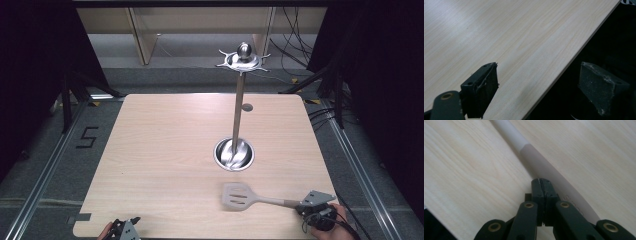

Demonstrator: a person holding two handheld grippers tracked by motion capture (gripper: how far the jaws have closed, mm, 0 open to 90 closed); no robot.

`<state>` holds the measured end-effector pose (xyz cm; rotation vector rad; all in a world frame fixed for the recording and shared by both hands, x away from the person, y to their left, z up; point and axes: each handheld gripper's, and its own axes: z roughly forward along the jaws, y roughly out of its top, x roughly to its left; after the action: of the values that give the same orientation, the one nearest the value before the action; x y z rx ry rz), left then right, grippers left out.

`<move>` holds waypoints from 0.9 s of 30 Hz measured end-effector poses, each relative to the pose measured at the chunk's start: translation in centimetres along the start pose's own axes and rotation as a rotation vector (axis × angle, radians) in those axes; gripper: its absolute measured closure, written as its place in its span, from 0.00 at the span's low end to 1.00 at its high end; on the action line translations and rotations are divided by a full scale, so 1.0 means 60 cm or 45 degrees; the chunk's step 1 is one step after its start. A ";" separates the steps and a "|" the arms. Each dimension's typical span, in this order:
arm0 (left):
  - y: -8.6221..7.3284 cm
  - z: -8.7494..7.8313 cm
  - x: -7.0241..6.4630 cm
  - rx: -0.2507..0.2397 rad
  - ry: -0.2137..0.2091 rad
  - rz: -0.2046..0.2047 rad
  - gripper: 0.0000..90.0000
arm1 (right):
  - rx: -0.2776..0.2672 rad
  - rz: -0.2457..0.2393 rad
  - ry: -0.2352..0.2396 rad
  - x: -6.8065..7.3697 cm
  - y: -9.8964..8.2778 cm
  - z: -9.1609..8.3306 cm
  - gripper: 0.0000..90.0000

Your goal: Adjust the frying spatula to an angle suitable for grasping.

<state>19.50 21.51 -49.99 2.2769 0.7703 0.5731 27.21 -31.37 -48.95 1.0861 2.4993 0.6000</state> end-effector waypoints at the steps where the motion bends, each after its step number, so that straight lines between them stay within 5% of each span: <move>1: 0.001 -0.002 0.001 0.013 -0.010 0.018 0.17 | 0.001 -0.034 -0.041 0.000 0.002 0.003 1.00; 7: 0.001 -0.001 -0.001 0.009 0.001 0.018 0.17 | -0.008 -0.004 -0.068 -0.002 0.009 0.004 1.00; 15: 0.001 0.002 -0.004 -0.013 -0.005 -0.011 0.17 | 0.013 -0.041 -0.100 -0.004 0.017 0.007 1.00; 26: 0.002 0.001 -0.002 0.021 0.004 0.026 0.17 | -0.035 -0.061 -0.133 -0.029 0.037 0.024 1.00; 27: 0.002 0.003 -0.004 -0.006 0.000 -0.009 0.17 | -0.027 -0.035 -0.125 -0.029 0.039 0.024 1.00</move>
<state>19.45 21.22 -50.06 2.2689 0.7761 0.5715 30.43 -30.90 -48.75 1.0458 2.4143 0.5504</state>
